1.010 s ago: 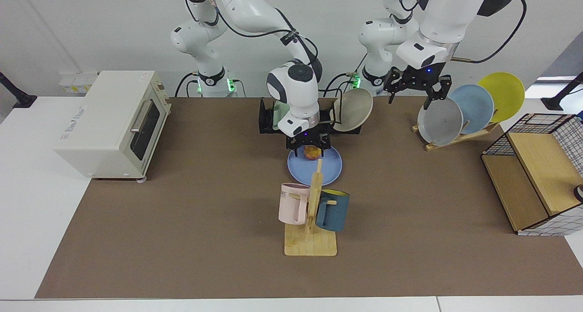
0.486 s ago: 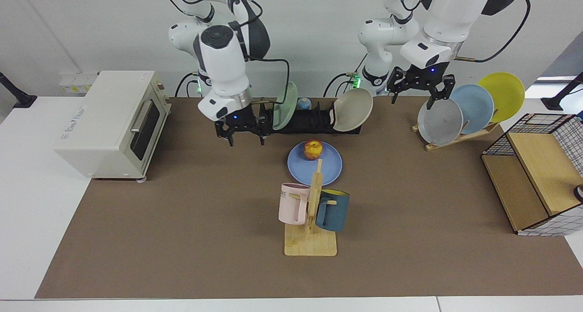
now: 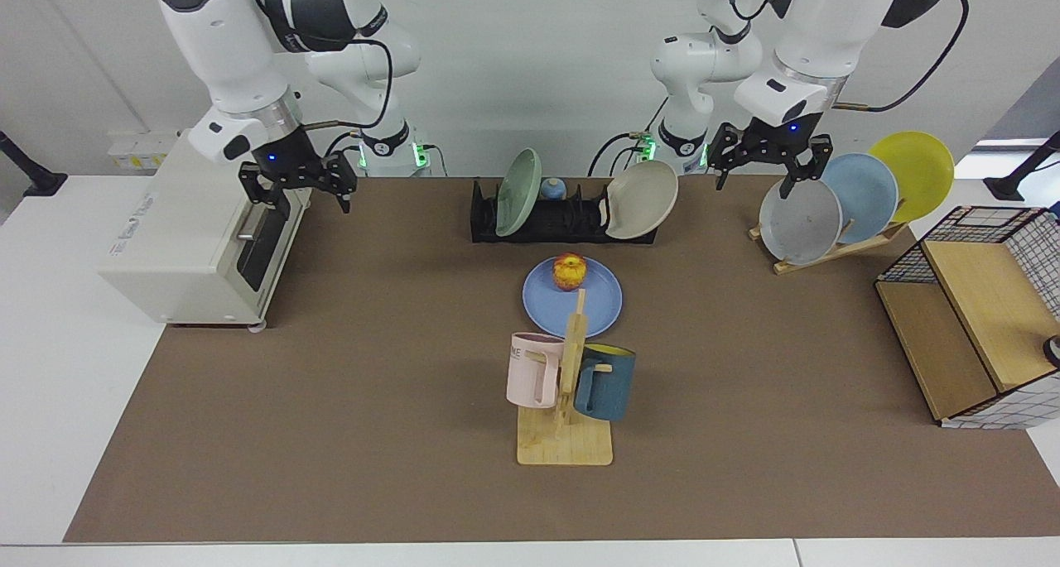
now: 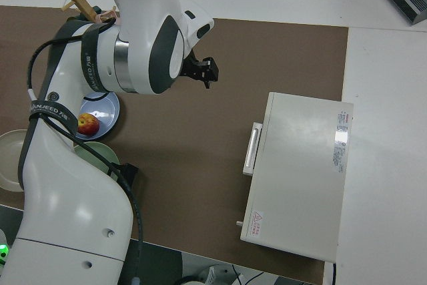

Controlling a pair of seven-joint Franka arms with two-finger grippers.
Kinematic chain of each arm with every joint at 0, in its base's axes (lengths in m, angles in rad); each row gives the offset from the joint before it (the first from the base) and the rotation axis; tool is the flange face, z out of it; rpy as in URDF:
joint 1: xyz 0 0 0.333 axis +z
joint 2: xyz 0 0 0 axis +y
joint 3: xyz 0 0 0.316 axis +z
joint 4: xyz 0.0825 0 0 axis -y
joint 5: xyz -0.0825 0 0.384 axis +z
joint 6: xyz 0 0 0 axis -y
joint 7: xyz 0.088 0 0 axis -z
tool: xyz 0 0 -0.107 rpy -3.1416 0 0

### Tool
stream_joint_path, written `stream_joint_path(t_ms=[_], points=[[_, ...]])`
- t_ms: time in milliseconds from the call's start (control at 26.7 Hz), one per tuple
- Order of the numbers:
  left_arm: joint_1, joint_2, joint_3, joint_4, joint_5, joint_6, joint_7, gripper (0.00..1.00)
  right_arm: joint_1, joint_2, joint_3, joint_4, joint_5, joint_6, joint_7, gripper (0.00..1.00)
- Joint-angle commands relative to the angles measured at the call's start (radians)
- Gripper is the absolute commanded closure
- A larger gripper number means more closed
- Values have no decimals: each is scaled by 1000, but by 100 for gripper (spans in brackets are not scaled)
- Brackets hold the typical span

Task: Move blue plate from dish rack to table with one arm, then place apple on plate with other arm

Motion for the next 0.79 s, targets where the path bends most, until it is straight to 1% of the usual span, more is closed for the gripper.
stream_joint_path(t_ms=[0, 150, 224, 299, 374, 449, 486, 748], points=[[-8, -19, 7, 14, 22, -23, -16, 0, -73, -12, 17, -14, -21, -9, -91, 1], [-8, -47, 10, 14, 22, -25, -16, 0, -101, -13, 18, 43, -74, -27, -116, 1], [-10, -47, 13, 16, 22, -19, -14, 0, -104, -7, 21, 78, -53, -52, -111, 1], [-8, -47, 13, 16, 22, -17, -17, 0, -104, 2, 21, 94, -42, -68, -105, 1], [-8, -47, 13, 16, 21, -20, -17, 0, -101, 2, 21, 95, -31, -75, -99, 1], [-8, -49, 13, 16, 22, -23, -17, 0, -99, -3, 21, 95, 7, -82, -55, 1], [-8, -49, 13, 16, 22, -25, -17, 0, -101, -6, 24, 94, 15, -96, -18, 1], [-5, -49, 15, 16, 22, -26, -17, 0, -90, -10, 26, 92, -47, -108, -28, 1]])
